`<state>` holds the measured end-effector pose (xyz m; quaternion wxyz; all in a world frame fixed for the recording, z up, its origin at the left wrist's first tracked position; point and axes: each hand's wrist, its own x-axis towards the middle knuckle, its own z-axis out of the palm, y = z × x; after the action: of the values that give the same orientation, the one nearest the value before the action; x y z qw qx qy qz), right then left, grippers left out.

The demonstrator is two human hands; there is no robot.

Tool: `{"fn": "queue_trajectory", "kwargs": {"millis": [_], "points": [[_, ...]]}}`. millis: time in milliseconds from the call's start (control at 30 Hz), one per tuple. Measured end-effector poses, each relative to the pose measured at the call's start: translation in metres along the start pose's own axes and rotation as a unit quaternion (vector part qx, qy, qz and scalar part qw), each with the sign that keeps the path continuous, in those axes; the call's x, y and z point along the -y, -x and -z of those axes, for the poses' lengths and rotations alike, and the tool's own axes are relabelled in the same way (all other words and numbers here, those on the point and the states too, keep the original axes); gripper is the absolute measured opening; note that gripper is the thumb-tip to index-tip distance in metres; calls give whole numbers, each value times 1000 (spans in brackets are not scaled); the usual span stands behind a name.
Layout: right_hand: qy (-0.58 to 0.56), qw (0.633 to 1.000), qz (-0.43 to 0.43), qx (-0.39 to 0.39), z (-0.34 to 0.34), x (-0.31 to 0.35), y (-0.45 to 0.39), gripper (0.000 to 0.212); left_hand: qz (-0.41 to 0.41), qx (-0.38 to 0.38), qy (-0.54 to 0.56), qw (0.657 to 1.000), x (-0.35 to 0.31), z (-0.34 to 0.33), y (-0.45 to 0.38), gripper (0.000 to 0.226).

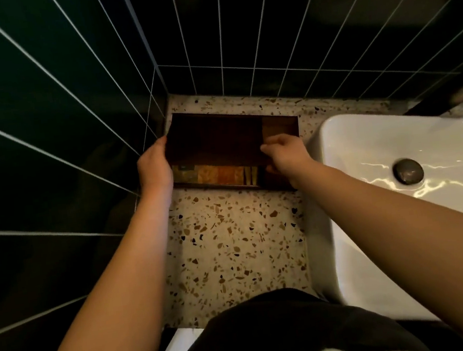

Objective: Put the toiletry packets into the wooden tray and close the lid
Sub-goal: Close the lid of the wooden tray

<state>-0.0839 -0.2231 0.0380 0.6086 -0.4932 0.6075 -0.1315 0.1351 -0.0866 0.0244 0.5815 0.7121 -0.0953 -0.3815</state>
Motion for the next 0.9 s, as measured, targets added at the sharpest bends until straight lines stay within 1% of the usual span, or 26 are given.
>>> {"fn": "queue_trajectory", "kwargs": {"millis": [67, 167, 267, 367, 467, 567, 633, 700, 767, 900], "points": [[22, 1000, -6, -3, -1, -5, 2, 21, -26, 8, -73, 997, 7, -1, 2, 35], [49, 999, -20, -11, -5, -11, 2, 18, -39, 7, -164, 986, 16, -2, 2, 50], [80, 996, -41, -20, -8, -16, 0, 19, -46, 2, -227, 973, 22, -4, 0, 60], [103, 993, -44, -26, -9, -20, -4, 24, -62, -6, -268, 961, 28, -7, 0, 65], [143, 989, -28, -27, -11, -21, 2, 30, -68, -12, -286, 956, 33, -10, 1, 67], [156, 988, -9, -19, -12, -24, 11, 35, -68, -8, -308, 949, 40, -12, 3, 66], [154, 988, 0, -20, -12, -27, 16, 34, -71, -3, -318, 945, 43, -14, 5, 65], [142, 990, 2, -27, -11, -29, 19, 29, -78, -1, -331, 940, 45, -14, 7, 64], [122, 992, -5, -32, -10, -30, 21, 19, -88, 2, -375, 923, 47, -14, 9, 63], [84, 996, -13, -23, -5, -31, 27, 25, -99, -1, -472, 876, 50, -16, 19, 62]]}}
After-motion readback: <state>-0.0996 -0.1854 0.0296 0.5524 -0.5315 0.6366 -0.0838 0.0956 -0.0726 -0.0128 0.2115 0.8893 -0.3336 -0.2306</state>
